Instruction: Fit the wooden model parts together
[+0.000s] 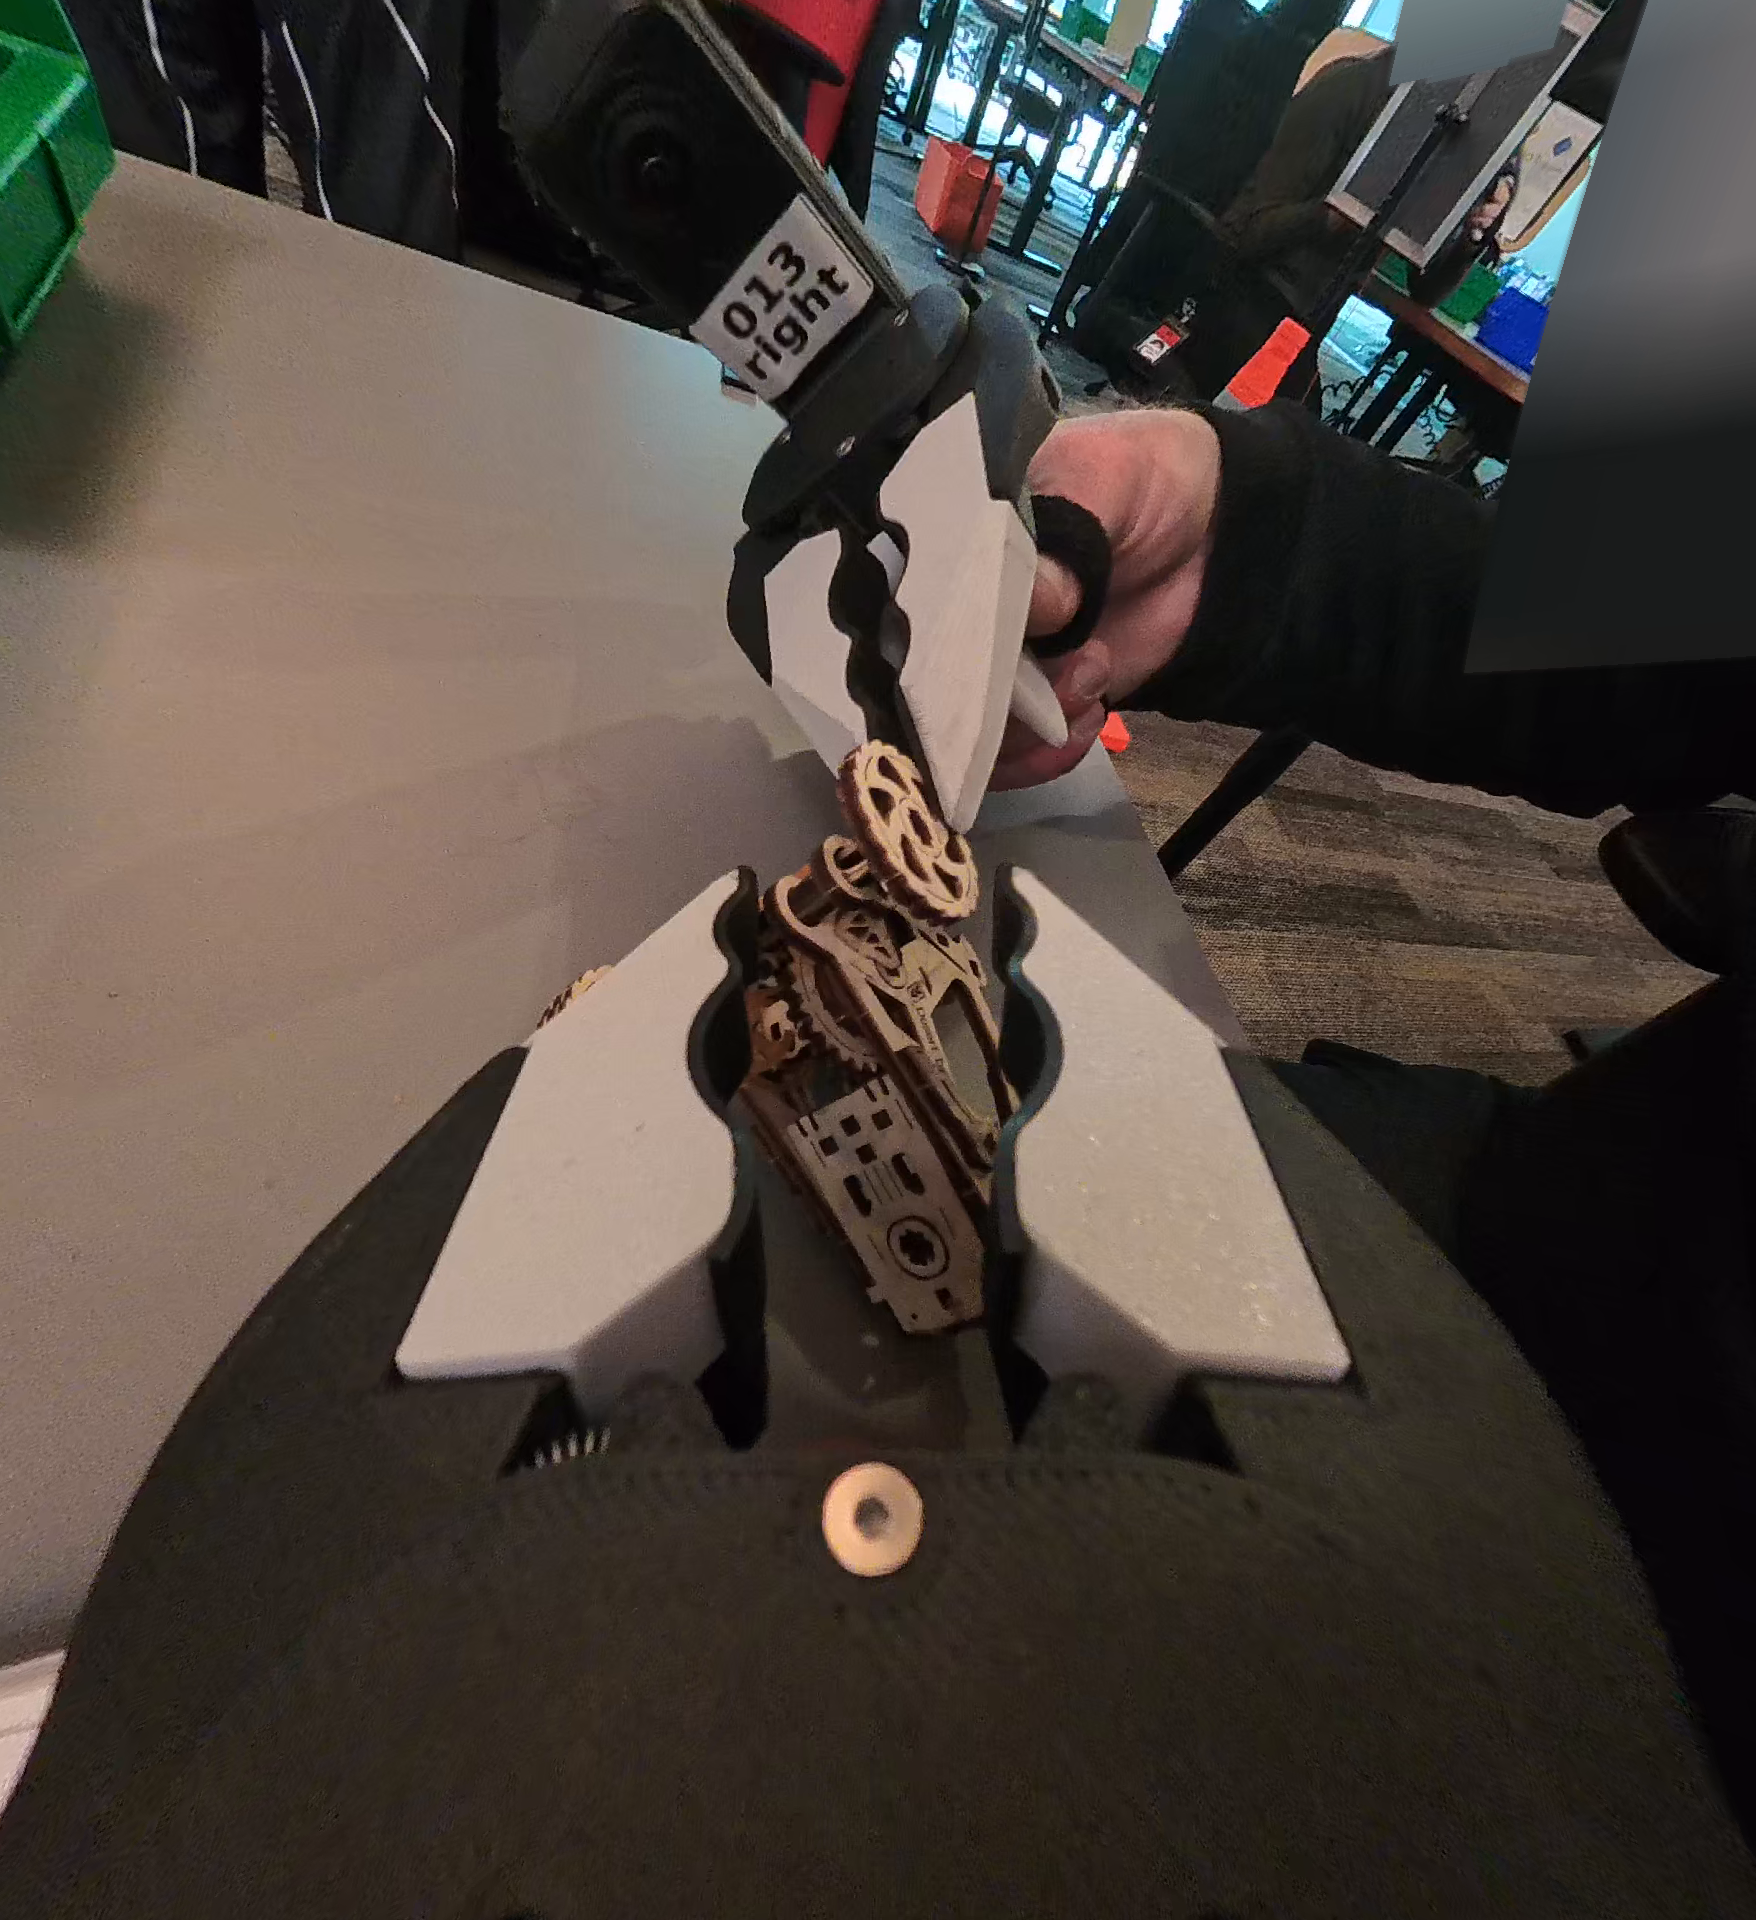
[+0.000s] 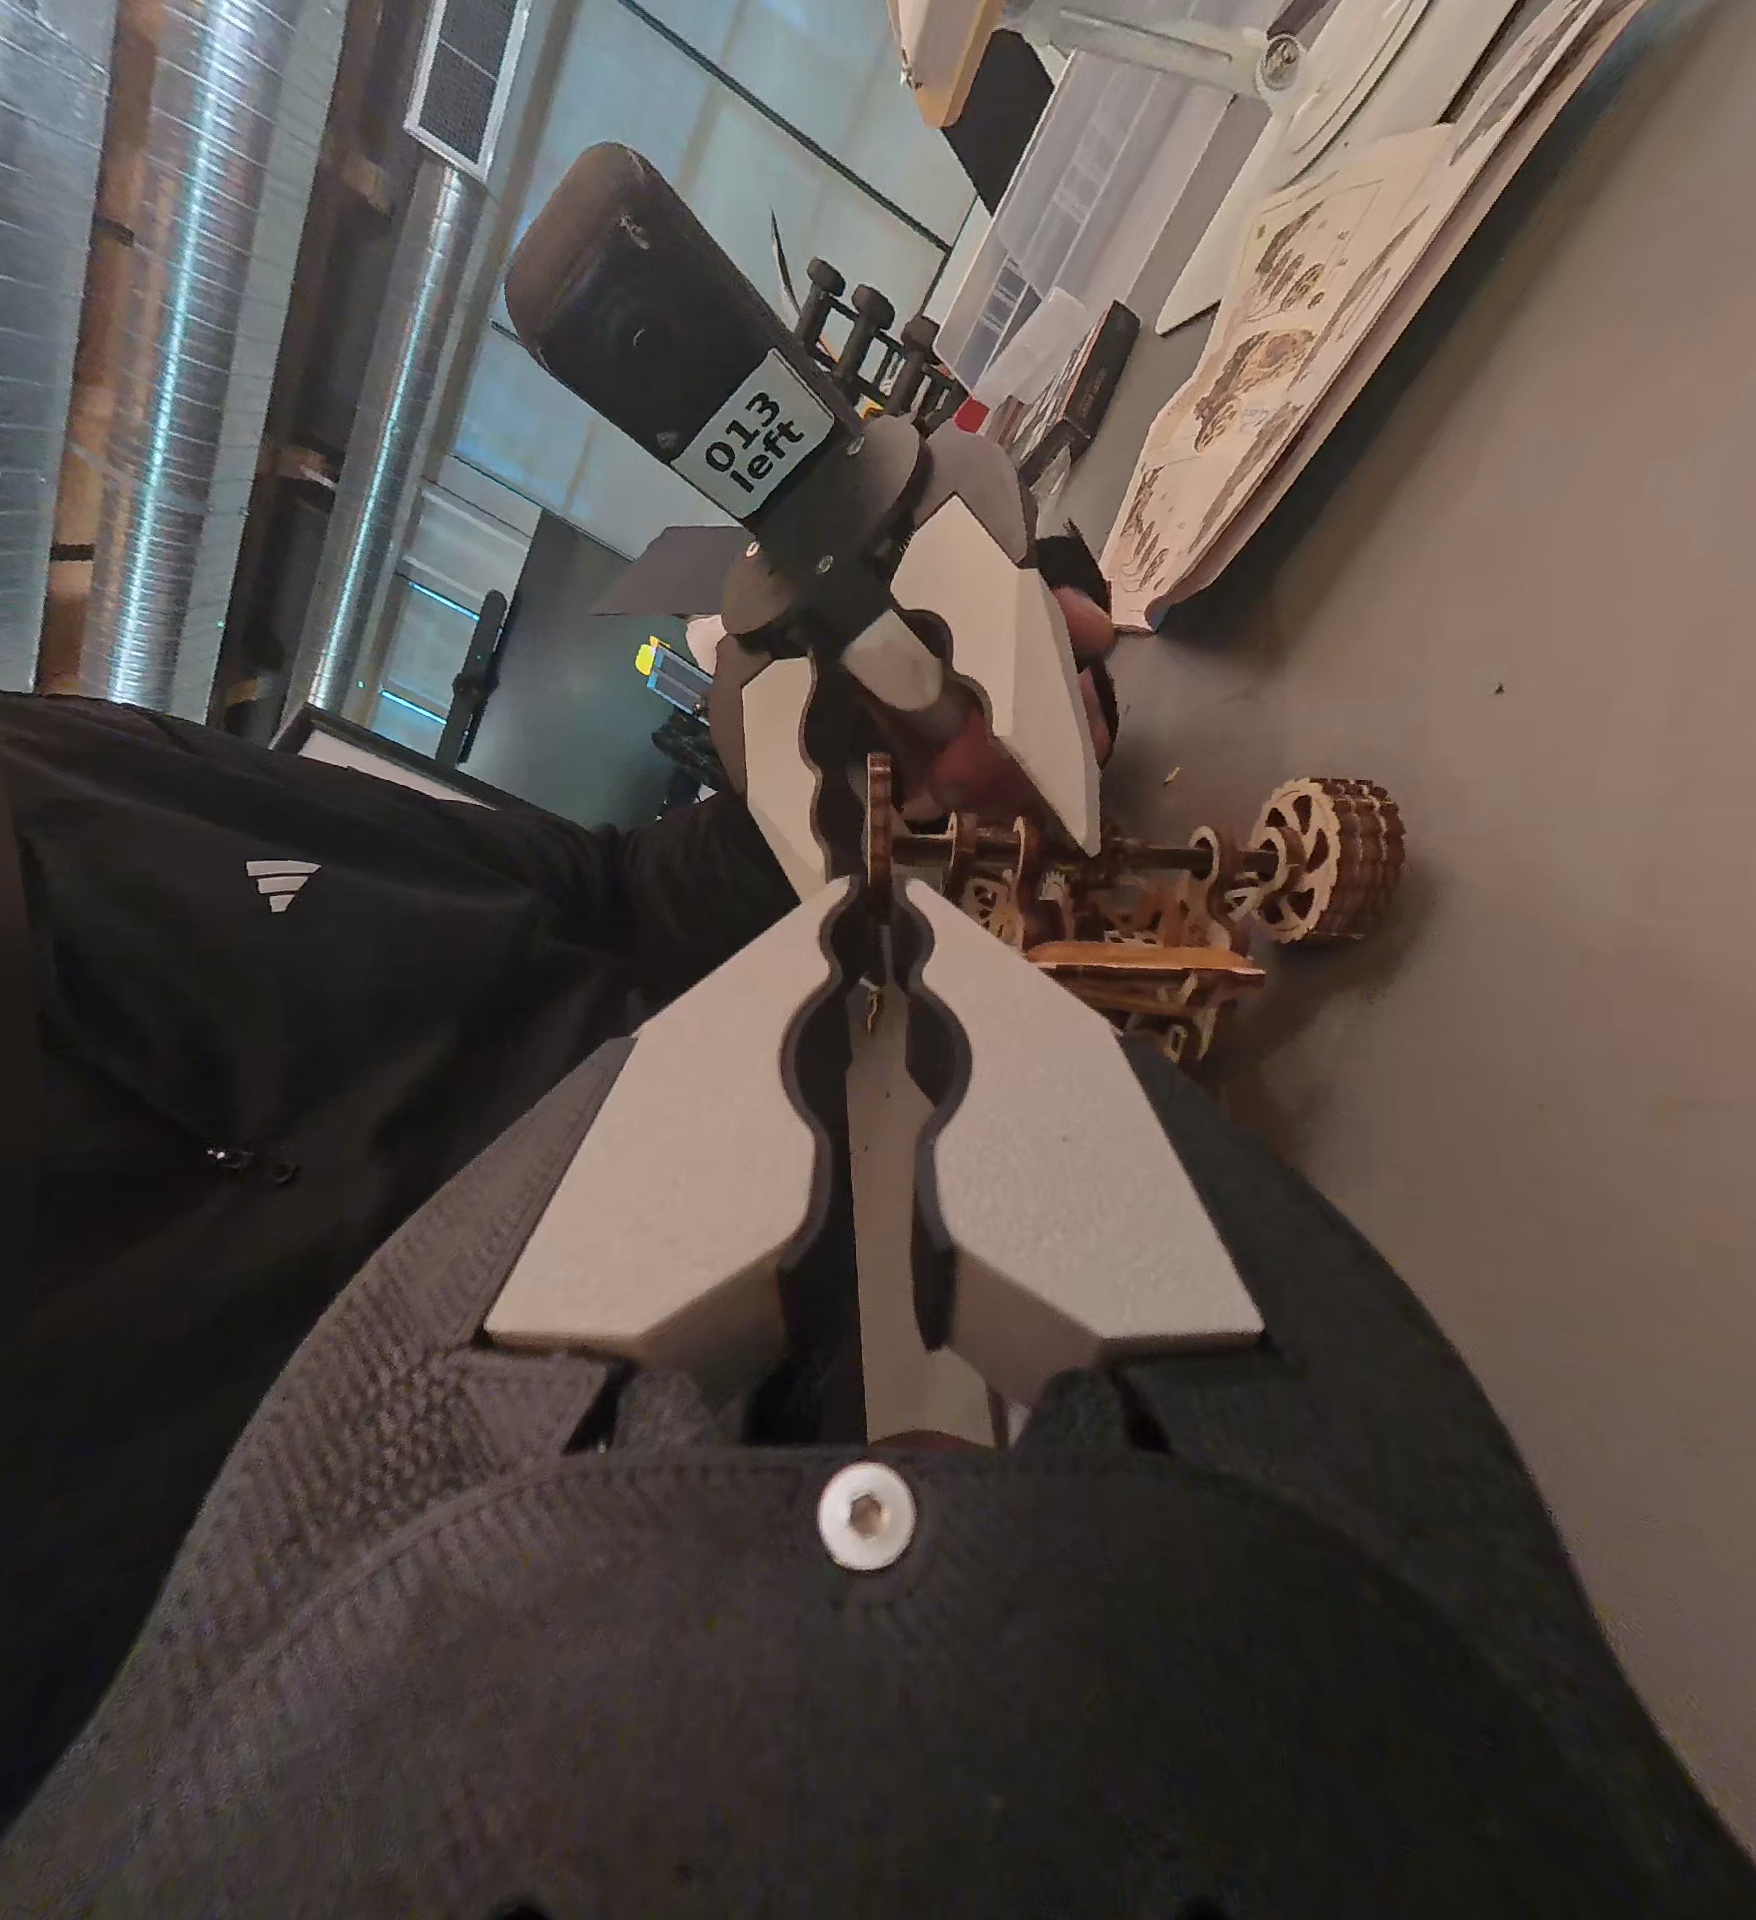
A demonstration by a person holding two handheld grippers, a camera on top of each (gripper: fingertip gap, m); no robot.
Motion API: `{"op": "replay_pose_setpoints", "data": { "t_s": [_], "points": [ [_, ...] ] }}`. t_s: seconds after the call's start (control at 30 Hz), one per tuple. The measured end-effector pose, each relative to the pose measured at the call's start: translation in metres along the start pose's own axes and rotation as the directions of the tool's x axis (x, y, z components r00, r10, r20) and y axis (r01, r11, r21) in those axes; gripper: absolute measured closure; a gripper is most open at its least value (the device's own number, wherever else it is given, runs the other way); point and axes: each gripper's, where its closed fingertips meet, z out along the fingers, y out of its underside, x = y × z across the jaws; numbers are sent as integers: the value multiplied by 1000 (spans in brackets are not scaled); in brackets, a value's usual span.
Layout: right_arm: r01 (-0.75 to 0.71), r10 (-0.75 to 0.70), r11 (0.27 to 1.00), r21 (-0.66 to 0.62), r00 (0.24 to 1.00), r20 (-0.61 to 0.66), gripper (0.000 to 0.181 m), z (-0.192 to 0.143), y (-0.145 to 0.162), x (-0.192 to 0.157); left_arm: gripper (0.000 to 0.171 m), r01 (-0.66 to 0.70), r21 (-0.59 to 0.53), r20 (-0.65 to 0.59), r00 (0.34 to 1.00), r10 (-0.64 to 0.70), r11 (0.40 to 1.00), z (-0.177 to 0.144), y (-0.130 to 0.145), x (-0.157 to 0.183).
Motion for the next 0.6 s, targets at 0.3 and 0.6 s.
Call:
{"op": "replay_pose_setpoints", "data": {
  "t_s": [0.3,0.6],
  "points": [
    [-8,8,1000,5,1000,21,180,-3,0,0,133,7,9,-13,1000,-7,1000,1,0,-1],
    [-28,29,999,-40,999,20,180,-7,0,0,132,11,3,-35,999,-11,1000,4,0,0]
  ]
}}
